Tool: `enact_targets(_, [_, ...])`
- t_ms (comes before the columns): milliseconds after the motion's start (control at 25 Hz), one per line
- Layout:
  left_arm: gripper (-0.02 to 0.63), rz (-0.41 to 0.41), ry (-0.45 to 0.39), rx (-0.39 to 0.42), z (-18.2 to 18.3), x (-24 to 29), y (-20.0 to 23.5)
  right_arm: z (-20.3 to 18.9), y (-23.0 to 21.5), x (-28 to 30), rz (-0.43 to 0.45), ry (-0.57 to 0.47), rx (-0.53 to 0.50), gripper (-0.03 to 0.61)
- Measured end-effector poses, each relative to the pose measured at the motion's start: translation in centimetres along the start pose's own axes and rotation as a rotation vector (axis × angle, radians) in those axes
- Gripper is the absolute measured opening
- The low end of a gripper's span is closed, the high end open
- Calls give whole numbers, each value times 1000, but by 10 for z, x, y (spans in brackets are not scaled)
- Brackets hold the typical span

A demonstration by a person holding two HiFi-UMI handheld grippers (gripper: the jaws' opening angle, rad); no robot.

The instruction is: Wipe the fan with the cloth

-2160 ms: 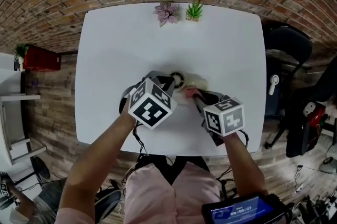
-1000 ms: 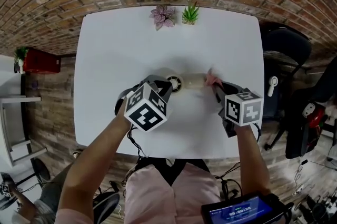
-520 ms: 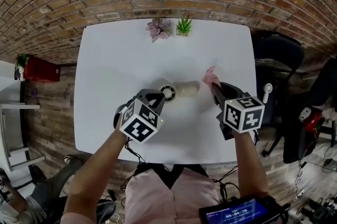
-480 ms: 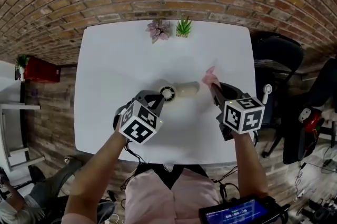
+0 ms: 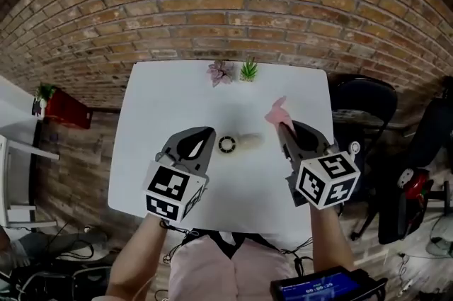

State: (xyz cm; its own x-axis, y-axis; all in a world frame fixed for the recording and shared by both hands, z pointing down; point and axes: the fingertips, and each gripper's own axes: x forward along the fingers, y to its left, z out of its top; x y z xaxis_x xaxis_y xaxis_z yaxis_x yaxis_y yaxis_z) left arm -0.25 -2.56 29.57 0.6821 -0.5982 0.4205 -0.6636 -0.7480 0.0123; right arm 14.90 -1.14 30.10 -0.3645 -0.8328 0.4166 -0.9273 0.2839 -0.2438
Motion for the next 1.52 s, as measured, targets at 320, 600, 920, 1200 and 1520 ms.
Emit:
enact_targets(320, [11, 191, -369, -7, 129, -60, 8, 97, 65, -36, 70, -251, -157, 40])
enact_targets(600, [11, 348, -495, 50, 171, -100, 14, 131, 87, -59, 29, -355, -268, 40])
enact_targets(920, [11, 371, -505, 59, 171, -104, 9, 121, 89, -57, 36, -349, -286, 35])
enact_targets(1200, [11, 373, -508, 75, 171, -102, 1, 118, 87, -58, 55, -353, -276, 35])
enact_targets(1520, [11, 366, -504, 86, 171, -99, -6, 116, 87, -59, 59, -354, -279, 35])
